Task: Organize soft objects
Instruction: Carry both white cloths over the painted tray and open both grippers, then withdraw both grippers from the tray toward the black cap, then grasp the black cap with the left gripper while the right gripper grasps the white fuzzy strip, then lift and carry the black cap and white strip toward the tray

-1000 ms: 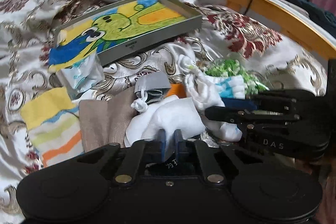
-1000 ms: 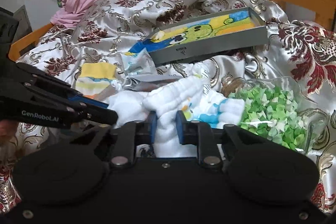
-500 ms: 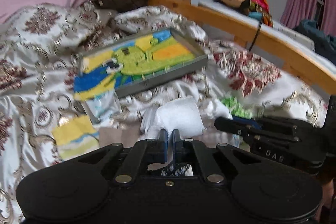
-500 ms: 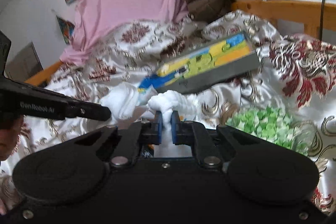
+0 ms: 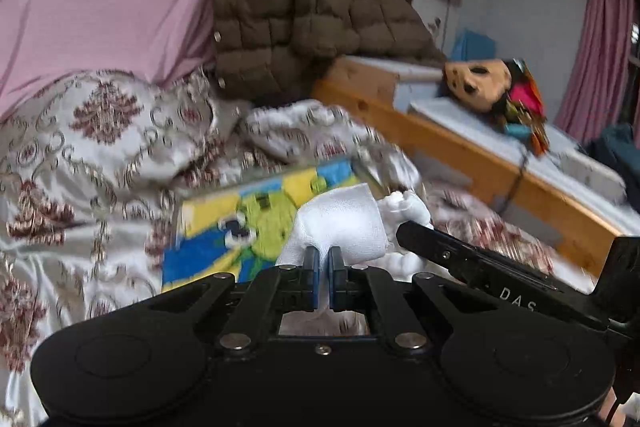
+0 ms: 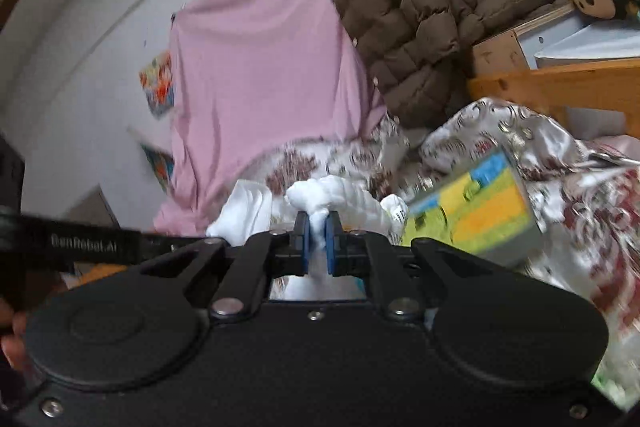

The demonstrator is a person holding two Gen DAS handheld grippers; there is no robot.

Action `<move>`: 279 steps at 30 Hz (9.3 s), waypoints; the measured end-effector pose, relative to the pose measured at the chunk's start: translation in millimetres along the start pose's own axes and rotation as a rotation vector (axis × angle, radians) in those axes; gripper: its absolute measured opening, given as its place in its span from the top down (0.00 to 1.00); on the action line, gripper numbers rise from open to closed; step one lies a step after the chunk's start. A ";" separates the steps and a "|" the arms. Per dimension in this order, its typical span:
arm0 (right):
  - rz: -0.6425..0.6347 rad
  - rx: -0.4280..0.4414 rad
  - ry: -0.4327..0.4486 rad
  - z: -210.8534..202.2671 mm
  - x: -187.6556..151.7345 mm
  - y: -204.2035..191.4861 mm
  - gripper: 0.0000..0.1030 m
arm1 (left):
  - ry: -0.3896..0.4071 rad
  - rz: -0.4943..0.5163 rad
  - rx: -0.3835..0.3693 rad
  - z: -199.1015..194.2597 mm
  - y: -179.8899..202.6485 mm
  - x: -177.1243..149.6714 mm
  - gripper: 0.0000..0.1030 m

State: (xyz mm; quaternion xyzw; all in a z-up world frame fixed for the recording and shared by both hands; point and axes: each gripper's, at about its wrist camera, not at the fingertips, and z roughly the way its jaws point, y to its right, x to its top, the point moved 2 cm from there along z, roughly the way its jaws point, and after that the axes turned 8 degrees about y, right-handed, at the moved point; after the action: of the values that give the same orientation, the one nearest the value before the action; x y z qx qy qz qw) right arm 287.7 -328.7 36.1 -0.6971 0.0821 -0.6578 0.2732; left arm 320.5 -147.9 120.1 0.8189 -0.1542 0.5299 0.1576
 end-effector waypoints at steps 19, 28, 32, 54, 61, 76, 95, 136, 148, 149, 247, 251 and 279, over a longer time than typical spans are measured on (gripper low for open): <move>0.364 -0.216 0.049 134.2 -34.1 145.0 0.97 | -0.032 -0.244 0.104 199.7 -25.0 -11.7 0.96; 0.207 -0.324 -0.029 167.5 -32.4 160.4 0.93 | -0.132 -0.331 0.129 223.7 -35.1 -38.9 0.93; 0.151 -0.347 -0.074 174.6 -30.1 147.2 0.78 | -0.164 -0.339 0.162 219.5 -37.8 -43.2 0.82; -0.055 -0.239 0.026 102.5 30.9 53.7 0.01 | 0.123 -0.264 0.273 67.3 -38.3 -30.7 0.20; -0.163 -0.209 0.046 43.2 46.3 9.9 0.00 | 0.218 -0.279 0.292 -13.2 -38.0 -35.6 0.04; -0.329 -0.278 0.153 -67.9 5.3 -64.6 0.00 | 0.312 -0.246 0.307 -135.8 -33.1 -87.2 0.01; -0.422 -0.300 0.141 -176.8 -72.2 -114.3 0.00 | 0.260 -0.214 0.331 -204.5 -49.3 -171.8 0.01; -0.442 -0.512 -0.453 -123.4 -154.2 -99.3 0.01 | -0.106 -0.173 0.307 -157.9 -49.5 -248.0 0.01; -0.417 -0.530 -0.419 -117.7 -151.1 -88.4 0.01 | -0.091 -0.115 0.272 -147.9 -41.0 -243.5 0.01; -0.422 -0.534 -0.412 -116.3 -150.5 -86.8 0.01 | -0.084 -0.101 0.265 -145.6 -39.9 -241.9 0.01; -0.442 -0.355 -0.136 -84.4 -100.9 -76.6 0.95 | 0.222 0.215 -0.089 -95.3 13.5 -109.3 1.00; -0.432 -0.271 -0.010 -70.6 -74.5 -78.2 0.95 | 0.237 0.223 -0.055 -78.9 19.3 -80.8 1.00; -0.207 -0.388 0.097 85.4 -2.9 71.6 0.95 | 0.250 0.291 0.199 136.5 42.5 28.6 1.00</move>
State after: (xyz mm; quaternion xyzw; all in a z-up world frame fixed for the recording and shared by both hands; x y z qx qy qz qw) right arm 387.1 -363.9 -0.2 -0.7087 0.1481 -0.6871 0.0608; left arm 425.6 -246.2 97.2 0.7274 -0.1972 0.6571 0.0156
